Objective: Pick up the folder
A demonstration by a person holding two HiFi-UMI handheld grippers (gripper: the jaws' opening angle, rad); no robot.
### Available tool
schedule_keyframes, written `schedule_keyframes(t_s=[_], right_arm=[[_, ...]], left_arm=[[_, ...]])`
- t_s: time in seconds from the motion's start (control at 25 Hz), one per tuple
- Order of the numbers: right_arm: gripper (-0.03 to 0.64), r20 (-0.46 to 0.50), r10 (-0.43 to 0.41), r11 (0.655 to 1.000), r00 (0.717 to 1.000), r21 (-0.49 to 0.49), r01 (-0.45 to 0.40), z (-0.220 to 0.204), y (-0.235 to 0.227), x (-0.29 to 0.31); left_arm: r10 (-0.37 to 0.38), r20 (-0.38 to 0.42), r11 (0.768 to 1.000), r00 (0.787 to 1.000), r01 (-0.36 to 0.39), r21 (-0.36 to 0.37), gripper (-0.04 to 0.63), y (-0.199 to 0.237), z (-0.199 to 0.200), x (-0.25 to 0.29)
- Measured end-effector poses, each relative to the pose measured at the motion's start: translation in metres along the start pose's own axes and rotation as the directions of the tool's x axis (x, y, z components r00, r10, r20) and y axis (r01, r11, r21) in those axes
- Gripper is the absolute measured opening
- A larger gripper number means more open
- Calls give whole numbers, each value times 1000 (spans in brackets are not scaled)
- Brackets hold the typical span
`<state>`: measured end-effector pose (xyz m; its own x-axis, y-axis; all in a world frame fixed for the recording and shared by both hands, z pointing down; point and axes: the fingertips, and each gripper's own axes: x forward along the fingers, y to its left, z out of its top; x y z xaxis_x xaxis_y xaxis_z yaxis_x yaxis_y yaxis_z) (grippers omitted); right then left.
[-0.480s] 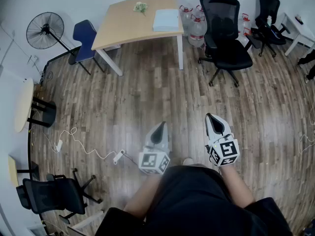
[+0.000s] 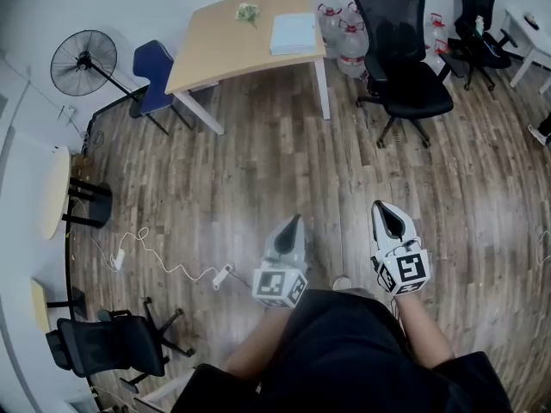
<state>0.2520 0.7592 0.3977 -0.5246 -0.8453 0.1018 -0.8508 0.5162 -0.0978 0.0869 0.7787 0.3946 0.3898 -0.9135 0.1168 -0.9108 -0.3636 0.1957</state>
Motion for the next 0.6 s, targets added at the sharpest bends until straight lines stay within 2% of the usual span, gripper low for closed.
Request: schedule_keyframes(t_s=[0.32,0.6], right_arm=[[0,-44,25,999,999,-27,-26,-17,-7,69],[1,-100,-5,1000,995,-12,4,-11,-36,197]], left_arm=[[-18,14,1000,1000,18,9,2,56,3,68],[-41,-10,999,999,41,-24,2,143,22,157]])
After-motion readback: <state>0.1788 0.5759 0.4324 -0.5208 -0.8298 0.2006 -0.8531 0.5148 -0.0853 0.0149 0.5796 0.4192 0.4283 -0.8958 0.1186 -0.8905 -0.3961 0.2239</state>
